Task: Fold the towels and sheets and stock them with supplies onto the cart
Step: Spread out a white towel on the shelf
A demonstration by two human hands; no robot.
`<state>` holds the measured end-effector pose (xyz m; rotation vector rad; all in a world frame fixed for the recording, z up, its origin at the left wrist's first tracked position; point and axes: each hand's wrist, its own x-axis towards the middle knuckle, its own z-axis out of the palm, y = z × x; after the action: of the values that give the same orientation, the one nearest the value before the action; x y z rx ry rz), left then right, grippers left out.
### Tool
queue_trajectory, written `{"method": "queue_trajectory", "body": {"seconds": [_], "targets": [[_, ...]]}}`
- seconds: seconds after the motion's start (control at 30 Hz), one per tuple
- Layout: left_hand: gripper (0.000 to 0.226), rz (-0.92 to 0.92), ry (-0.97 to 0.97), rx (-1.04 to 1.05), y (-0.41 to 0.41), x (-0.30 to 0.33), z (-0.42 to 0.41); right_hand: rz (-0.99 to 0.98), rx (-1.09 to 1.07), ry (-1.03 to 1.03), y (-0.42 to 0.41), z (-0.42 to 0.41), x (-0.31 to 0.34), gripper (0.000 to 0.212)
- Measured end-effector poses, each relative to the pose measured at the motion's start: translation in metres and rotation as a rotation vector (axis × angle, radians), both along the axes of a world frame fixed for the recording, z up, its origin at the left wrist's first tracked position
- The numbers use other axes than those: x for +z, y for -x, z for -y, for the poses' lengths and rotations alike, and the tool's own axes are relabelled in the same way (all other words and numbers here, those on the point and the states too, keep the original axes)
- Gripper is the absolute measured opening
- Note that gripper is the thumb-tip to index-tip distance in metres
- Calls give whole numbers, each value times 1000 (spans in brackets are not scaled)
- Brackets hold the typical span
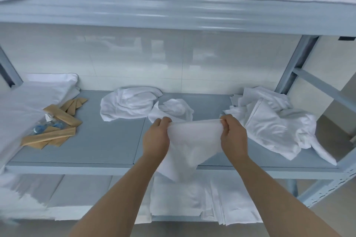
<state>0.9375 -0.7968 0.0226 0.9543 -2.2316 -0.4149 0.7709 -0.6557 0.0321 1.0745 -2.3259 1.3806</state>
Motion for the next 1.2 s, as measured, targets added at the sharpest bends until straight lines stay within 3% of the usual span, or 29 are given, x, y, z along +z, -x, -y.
{"method": "queue_trajectory", "body": {"seconds": [0.23, 0.63, 0.93, 1.13, 1.2], "targets": [[27, 29, 72, 82, -26, 23, 12, 78, -32, 170, 10, -4, 21, 18], [26, 21, 171, 158, -94, 40, 10, 29, -21, 114, -19, -20, 22, 19], [24, 11, 148, 100, -177, 40, 9, 64, -98, 103, -96, -48, 23, 16], [7, -27, 146, 30, -219, 48, 11, 0, -134, 46, -141, -70, 26, 16], [18, -38, 108, -1, -226, 53, 10, -45, -142, 42, -151, -80, 26, 17]]}}
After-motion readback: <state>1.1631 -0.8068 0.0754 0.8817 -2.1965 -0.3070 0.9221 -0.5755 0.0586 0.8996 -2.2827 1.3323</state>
